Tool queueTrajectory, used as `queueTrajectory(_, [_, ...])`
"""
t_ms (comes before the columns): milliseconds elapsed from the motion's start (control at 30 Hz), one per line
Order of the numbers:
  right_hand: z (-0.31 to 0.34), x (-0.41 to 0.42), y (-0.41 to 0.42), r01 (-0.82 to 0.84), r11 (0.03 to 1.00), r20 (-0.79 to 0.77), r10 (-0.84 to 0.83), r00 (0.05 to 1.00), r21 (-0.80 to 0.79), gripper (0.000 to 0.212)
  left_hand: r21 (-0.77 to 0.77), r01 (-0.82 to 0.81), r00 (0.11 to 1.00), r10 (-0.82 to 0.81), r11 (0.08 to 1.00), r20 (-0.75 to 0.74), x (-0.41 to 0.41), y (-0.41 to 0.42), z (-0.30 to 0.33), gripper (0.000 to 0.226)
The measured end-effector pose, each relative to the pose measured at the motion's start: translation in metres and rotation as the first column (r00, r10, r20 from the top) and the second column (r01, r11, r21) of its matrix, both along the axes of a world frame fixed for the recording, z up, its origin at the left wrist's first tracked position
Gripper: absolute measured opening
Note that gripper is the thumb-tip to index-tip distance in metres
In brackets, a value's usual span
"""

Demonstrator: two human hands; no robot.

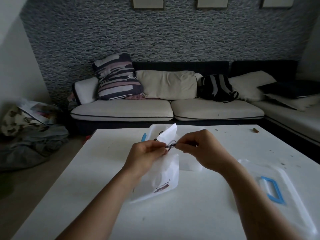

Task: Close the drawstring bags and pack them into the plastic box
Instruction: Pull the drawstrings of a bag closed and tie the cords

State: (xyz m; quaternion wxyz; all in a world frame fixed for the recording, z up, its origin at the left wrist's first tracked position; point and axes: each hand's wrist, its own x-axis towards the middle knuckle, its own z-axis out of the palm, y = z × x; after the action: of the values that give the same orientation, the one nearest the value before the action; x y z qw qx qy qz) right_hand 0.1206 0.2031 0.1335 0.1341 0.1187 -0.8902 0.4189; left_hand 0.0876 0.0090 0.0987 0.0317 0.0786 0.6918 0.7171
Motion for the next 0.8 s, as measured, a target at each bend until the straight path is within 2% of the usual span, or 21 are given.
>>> queueTrajectory(100, [-0.001, 0.001, -0.016, -0.003, 0.999, -0.191, -0.007, 0.982, -0.052, 0.009, -0.141, 0.099, 0.992, -0.108, 0.985, -0.059, 0.005, 0.007, -0.001, 0.009])
queueTrajectory(233, [-0.009, 0.0, -0.024, 0.055, 0.997, -0.304, -0.07, 0.95, -0.056, 0.015, -0.103, 0.222, 0.975, -0.224, 0.969, -0.007, 0.01, 0.014, 0.0, 0.012])
queueTrajectory(433, [-0.009, -0.002, -0.021, 0.105, 0.989, -0.254, -0.128, 0.959, -0.102, 0.01, 0.108, 0.314, 0.928, -0.329, 0.943, 0.173, 0.015, 0.014, 0.005, 0.018])
queueTrajectory(633, [-0.009, -0.002, -0.022, 0.029, 0.988, -0.145, -0.052, 0.988, -0.153, 0.012, 0.133, 0.299, 0.928, -0.32, 0.945, 0.188, 0.02, 0.02, 0.003, 0.015])
queueTrajectory(700, [-0.007, -0.003, -0.019, 0.01, 0.995, -0.124, -0.022, 0.992, -0.095, 0.009, 0.115, 0.279, 0.939, -0.296, 0.953, 0.177, 0.021, 0.022, 0.004, 0.014])
queueTrajectory(800, [-0.003, -0.002, -0.012, 0.053, 0.997, -0.168, -0.06, 0.984, -0.05, 0.013, 0.129, 0.14, 0.967, -0.164, 0.982, 0.197, 0.016, 0.023, 0.004, 0.014])
